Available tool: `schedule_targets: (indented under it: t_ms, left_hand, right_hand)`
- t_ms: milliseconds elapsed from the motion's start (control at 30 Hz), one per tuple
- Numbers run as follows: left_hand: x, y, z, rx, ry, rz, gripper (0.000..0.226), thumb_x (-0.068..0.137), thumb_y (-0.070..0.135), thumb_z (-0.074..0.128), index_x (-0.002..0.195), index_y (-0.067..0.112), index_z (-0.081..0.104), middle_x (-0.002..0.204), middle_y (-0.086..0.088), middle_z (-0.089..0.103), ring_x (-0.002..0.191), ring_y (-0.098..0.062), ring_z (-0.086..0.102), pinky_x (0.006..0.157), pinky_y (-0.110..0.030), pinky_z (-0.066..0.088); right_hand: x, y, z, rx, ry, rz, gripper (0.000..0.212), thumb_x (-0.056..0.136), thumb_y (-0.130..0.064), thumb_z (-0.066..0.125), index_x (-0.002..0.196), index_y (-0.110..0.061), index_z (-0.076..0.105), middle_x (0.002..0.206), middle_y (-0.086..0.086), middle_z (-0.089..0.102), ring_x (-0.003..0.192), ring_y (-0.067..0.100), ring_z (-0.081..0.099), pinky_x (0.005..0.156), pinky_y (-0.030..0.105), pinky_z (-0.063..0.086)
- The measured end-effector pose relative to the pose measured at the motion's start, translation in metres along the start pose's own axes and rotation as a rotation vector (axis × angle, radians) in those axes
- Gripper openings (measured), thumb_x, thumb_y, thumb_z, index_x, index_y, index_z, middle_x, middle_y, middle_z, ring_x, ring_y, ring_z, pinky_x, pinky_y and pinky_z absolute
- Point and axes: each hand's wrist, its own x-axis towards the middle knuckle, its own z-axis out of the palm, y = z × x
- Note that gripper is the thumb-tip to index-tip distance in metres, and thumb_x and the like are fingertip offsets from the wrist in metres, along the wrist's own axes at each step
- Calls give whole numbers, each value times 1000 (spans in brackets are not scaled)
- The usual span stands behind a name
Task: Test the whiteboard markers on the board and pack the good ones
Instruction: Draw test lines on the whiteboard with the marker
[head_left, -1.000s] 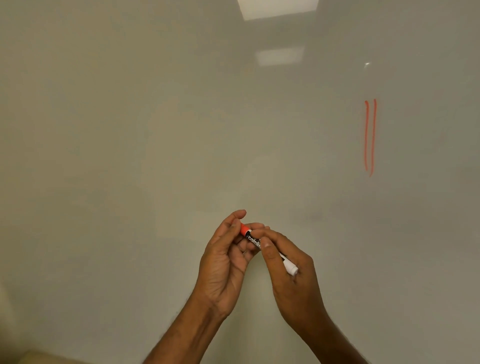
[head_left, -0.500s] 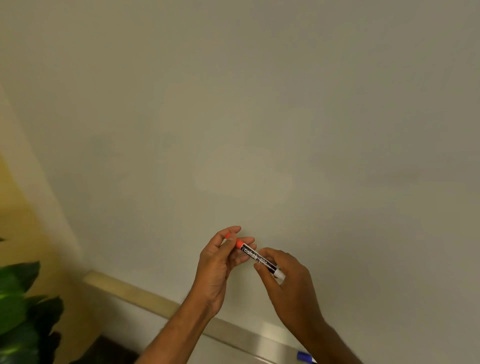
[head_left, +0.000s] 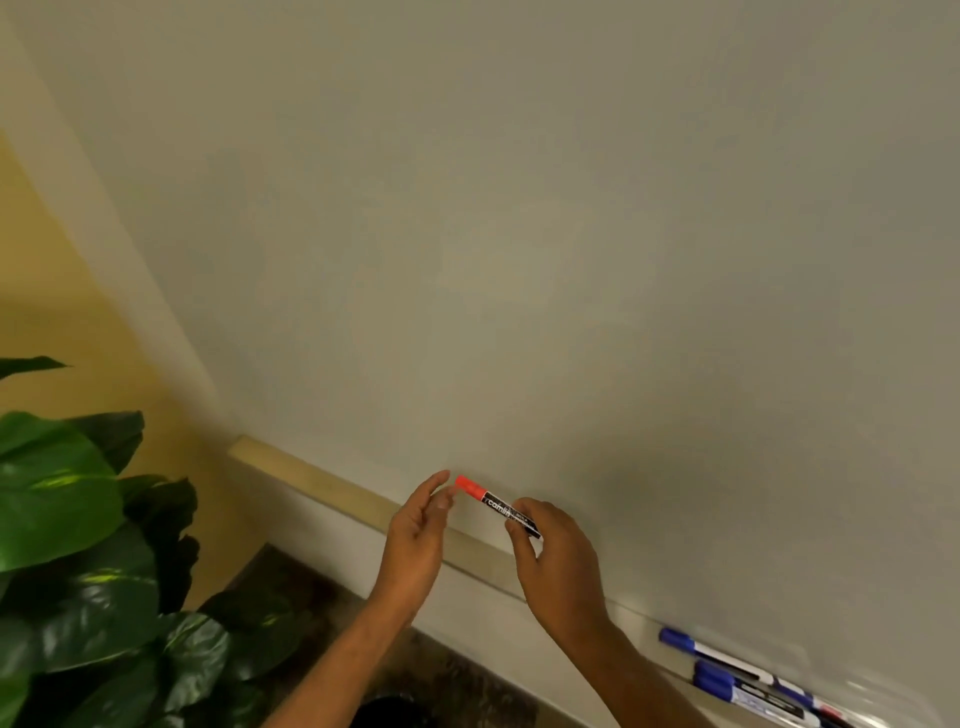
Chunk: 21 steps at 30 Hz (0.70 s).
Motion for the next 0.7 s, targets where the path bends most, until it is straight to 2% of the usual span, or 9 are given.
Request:
schedule_targets:
  t_ms: [67,133,167,233,300,433,533,700]
  left_hand:
    - [-1,-27,-14,195,0,24,40,107,30,45,147,34,47,143,13,57,133,-7,52,113,-23,38]
    - [-1,-52,-29,393,-6,66,45,108,25,44,153,30,39,138,15,57,125,-2,53,106,-14,37]
    - [0,-64,-35,498,-11,100,47,108,21,44,155,26,36,145,10,53,131,-5,49,110,-16,34]
    - [2,-85,-44,687,-39,142,53,108,17,43,159,22,29,164,2,31,150,-9,25,119,-24,19]
    - [7,-104,-52,813,-63,135,56,109,19,39,162,21,18,169,1,14,153,-7,4,122,-27,6]
    - [17,-133,-58,925,-101,140,59,111,20,30,163,20,1,168,3,-8,151,-9,-16,121,-28,-9]
    - [25,-151,-60,970,-123,190,61,111,20,28,161,19,-7,165,3,-17,150,-11,-23,124,-31,-11]
    - [38,-166,-56,971,-148,243,62,111,17,25,153,22,-19,162,0,-24,148,-14,-30,114,-22,-25]
  right_hand:
    - [-1,10,23,-15,-26,19,15,96,-22,64,111,-21,69,97,-12,67,89,12,62,78,27,52]
    - [-1,21,43,-33,-50,34,15,97,-23,63,111,-21,68,97,-9,68,89,15,63,78,32,54]
    - [-1,25,52,-44,-63,40,15,97,-23,62,111,-20,68,96,-8,68,88,16,63,77,33,54]
    - [-1,33,69,-75,-84,39,14,97,-22,62,109,-19,68,94,-5,68,85,18,63,74,35,54]
    - [1,41,87,-106,-107,51,13,96,-21,63,108,-18,68,92,-4,68,81,19,63,71,37,54]
    - [3,56,120,-172,-159,50,12,95,-18,64,105,-16,68,90,-2,68,79,21,63,69,37,54]
    - [5,66,142,-225,-192,45,15,95,-18,62,109,-16,68,95,-1,69,84,20,64,73,34,52]
    - [11,80,172,-267,-250,57,19,100,-22,55,116,-18,65,106,-2,67,95,15,61,84,30,48]
